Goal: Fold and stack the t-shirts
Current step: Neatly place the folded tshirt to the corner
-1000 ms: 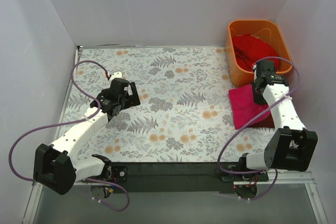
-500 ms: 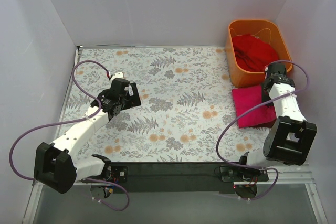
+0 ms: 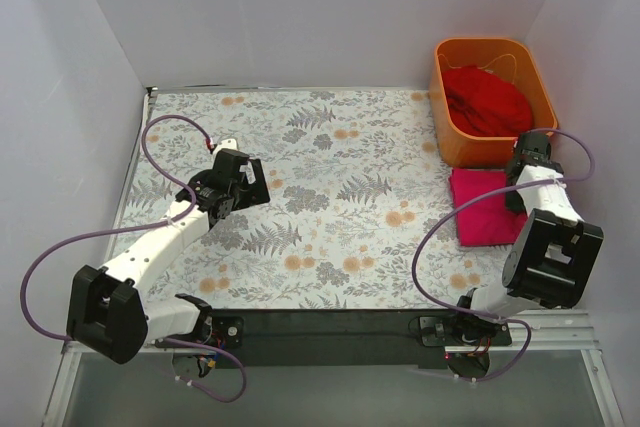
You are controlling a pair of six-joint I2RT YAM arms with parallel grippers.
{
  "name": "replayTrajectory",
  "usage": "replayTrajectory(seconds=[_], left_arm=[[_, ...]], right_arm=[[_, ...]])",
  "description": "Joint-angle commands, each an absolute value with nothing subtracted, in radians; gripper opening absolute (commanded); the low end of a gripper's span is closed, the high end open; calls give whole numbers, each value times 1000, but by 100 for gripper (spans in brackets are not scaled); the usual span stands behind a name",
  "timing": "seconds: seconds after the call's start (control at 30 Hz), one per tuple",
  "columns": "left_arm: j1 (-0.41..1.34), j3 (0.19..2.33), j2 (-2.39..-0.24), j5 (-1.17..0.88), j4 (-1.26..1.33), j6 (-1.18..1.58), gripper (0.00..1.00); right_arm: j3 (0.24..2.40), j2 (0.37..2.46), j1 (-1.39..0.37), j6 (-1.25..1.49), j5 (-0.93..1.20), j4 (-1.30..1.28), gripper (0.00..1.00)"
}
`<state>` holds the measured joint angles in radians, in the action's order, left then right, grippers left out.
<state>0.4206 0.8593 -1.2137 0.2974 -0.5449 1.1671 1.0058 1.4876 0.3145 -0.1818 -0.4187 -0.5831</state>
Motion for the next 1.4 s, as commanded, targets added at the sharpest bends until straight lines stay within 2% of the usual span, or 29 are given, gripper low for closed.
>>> replayTrajectory(seconds=[0.0, 0.63, 0.83, 0.9, 1.0, 1.07, 1.17, 1.3, 1.37], left_arm=[[416, 864, -1213, 299, -535, 1155, 98], [416, 861, -1221, 290, -532, 1150, 98], [414, 859, -1223, 290, -531, 1149, 98], [414, 859, -1224, 290, -531, 1147, 98], [416, 859, -1223, 290, -531, 1147, 98], [414, 859, -1223, 288, -531, 1147, 98], [416, 861, -1223, 288, -531, 1147, 98], [416, 859, -1216, 290, -531, 1147, 98], [414, 859, -1212, 291, -531, 1152, 98]], right_arm=[[1034, 1503, 333, -175, -486, -519, 5], [1074, 1511, 368, -166, -549, -480, 7], [1080, 1528, 371, -146, -606, -479, 34], [1075, 1525, 371, -134, -641, -477, 46], [1074, 1516, 371, -101, -705, -477, 57], [1075, 1497, 371, -84, -724, -477, 58], [1074, 1459, 371, -54, -761, -477, 66], [1065, 1384, 371, -8, -703, -489, 67], [1055, 1318, 371, 15, -666, -497, 70]])
